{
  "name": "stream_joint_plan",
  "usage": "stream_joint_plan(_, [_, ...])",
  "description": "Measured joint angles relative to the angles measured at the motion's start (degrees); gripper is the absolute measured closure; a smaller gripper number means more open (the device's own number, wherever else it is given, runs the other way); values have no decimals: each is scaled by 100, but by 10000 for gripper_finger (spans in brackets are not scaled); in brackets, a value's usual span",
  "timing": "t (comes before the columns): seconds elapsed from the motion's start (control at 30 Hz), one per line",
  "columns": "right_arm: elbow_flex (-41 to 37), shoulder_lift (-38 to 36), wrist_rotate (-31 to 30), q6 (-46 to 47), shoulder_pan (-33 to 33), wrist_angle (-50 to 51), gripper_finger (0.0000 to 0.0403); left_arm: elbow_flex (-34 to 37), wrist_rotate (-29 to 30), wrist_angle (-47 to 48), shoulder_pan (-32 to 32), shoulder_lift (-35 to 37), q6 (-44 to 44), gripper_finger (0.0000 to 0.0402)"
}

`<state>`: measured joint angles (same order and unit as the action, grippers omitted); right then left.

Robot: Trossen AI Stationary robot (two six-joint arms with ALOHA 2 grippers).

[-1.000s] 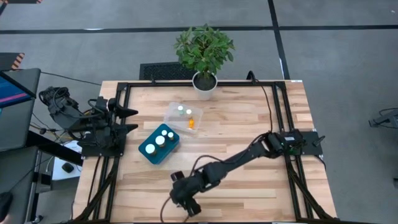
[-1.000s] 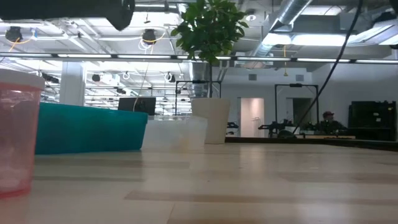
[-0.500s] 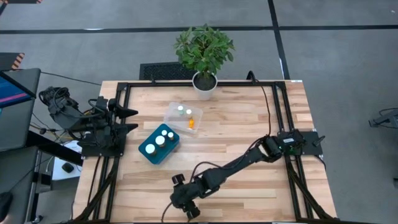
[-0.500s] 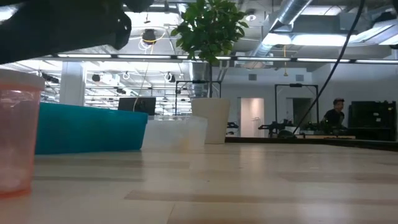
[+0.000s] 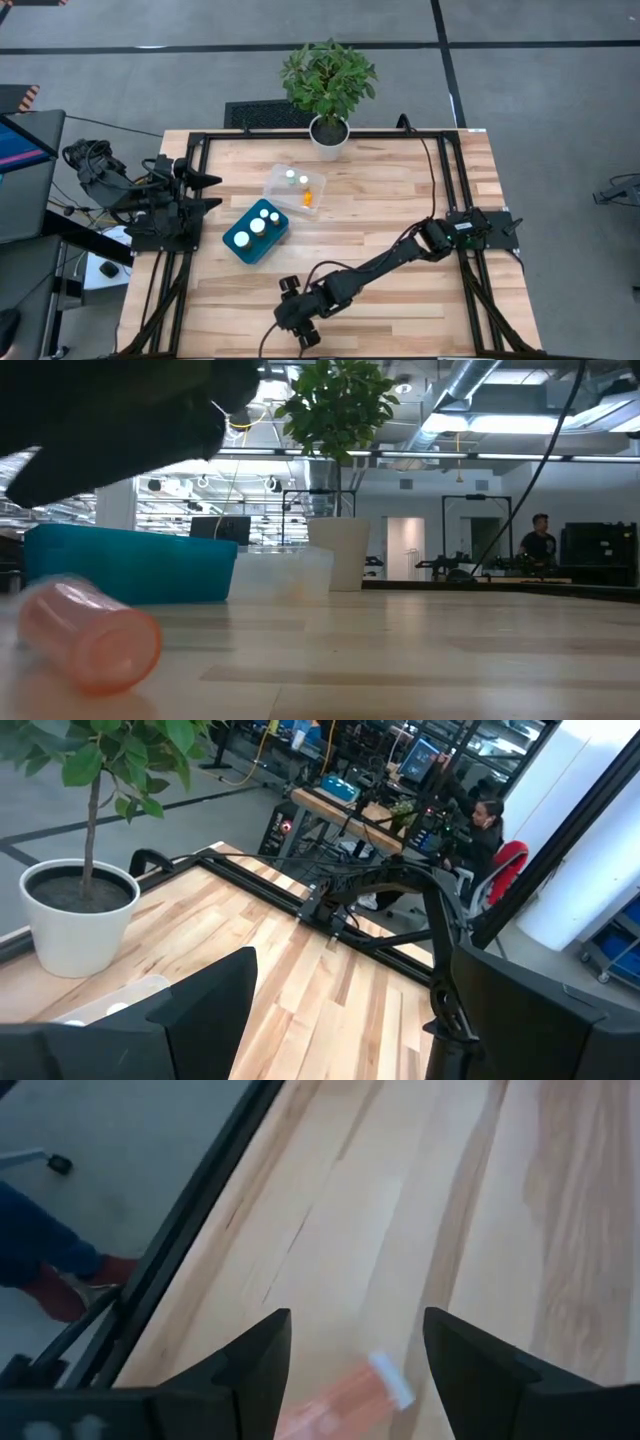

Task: Pick and place medicine bottles into bin by pill shape (circle, oval)
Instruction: Put the pink pill bottle into the transparent bin

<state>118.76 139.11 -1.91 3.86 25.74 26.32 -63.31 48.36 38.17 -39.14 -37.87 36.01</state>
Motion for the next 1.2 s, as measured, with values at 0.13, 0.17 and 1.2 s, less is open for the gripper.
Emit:
stream_joint_plan(0.13, [2, 0, 10, 518, 52, 398, 163, -1, 1, 57, -2, 0, 3, 74])
stream_joint_plan(0.17, [2, 0, 9, 751, 54, 468, 163, -1, 6, 95, -1, 0, 22, 74])
stream_joint_plan(1.2, [11, -157, -1297, 4686, 387, 783, 163, 0, -468, 492, -2, 4, 407, 74])
